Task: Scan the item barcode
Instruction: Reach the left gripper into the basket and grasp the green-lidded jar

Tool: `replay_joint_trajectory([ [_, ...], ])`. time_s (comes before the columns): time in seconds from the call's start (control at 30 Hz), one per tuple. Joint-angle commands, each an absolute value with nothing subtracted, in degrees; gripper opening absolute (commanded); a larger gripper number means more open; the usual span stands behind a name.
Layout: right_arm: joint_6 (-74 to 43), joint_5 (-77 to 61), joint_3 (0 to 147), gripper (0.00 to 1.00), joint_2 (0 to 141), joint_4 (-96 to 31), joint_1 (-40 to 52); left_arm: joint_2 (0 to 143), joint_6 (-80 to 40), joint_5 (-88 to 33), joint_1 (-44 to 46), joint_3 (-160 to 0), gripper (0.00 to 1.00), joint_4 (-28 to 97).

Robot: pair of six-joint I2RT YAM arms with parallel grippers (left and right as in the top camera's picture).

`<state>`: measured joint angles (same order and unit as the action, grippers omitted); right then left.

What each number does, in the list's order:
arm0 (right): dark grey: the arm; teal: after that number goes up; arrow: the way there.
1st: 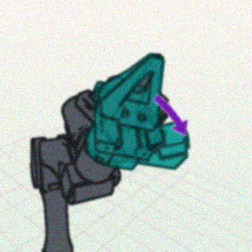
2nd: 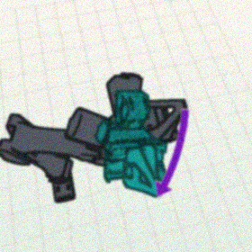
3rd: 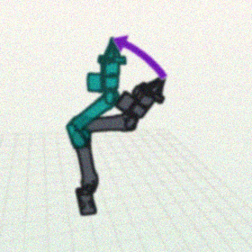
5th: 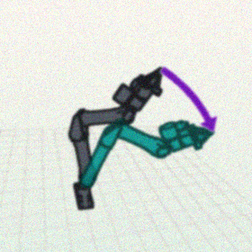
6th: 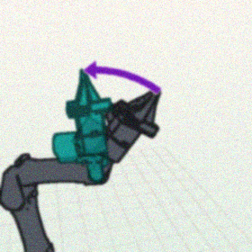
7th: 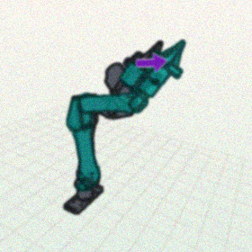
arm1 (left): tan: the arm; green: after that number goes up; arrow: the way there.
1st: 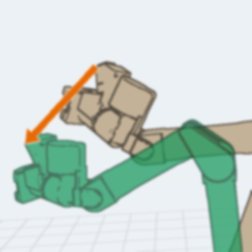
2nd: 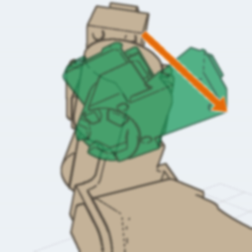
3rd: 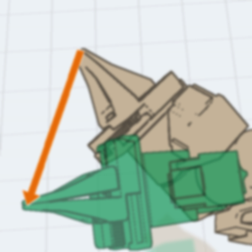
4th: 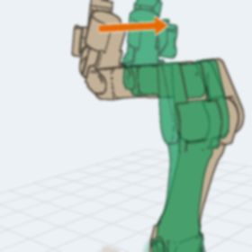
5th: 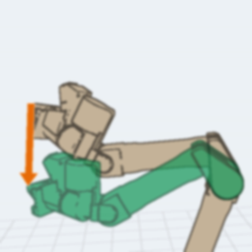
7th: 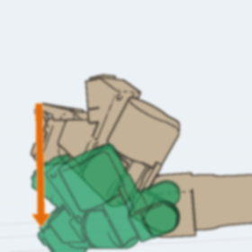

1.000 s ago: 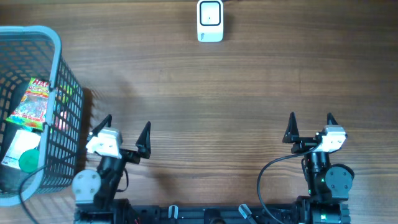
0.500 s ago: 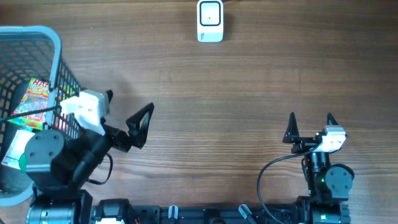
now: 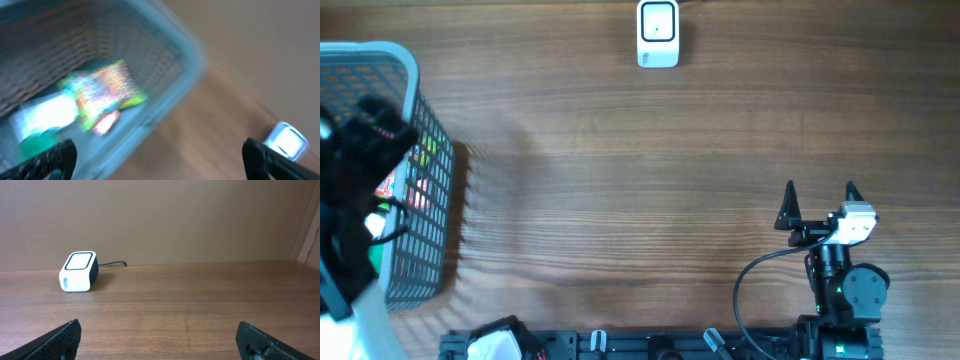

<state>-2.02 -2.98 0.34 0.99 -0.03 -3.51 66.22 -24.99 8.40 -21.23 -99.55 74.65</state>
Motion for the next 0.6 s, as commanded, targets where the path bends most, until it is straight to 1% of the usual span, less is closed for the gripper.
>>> replay_joint_trajectory([
  [0.0,-1.5,-3.9,0.3,1.0,0.4,0.1,-3.3,70.3,-38.6,12.7,-32.6,-100.2,1.0,81.3],
  [0.1,-1.5,-3.9,0.3,1.0,0.4,0.1,-3.3,73.7,-40.4,9.9,-41.2,-100.1,1.0,84.6],
  [0.17,-1.5,-3.9,0.3,1.0,0.4,0.1,-3.3,75.9,-40.4,8.4,-45.2,-99.8,1.0,86.6],
  [0.4,-1.5,-3.9,0.3,1.0,0.4,0.1,-3.3,78.6,-40.8,8.4,-49.8,-88.6,1.0,81.8],
  [0.57,-1.5,-3.9,0.3,1.0,0.4,0.1,-3.3,78.8,-40.7,8.6,-50.0,-72.8,1.0,71.5],
])
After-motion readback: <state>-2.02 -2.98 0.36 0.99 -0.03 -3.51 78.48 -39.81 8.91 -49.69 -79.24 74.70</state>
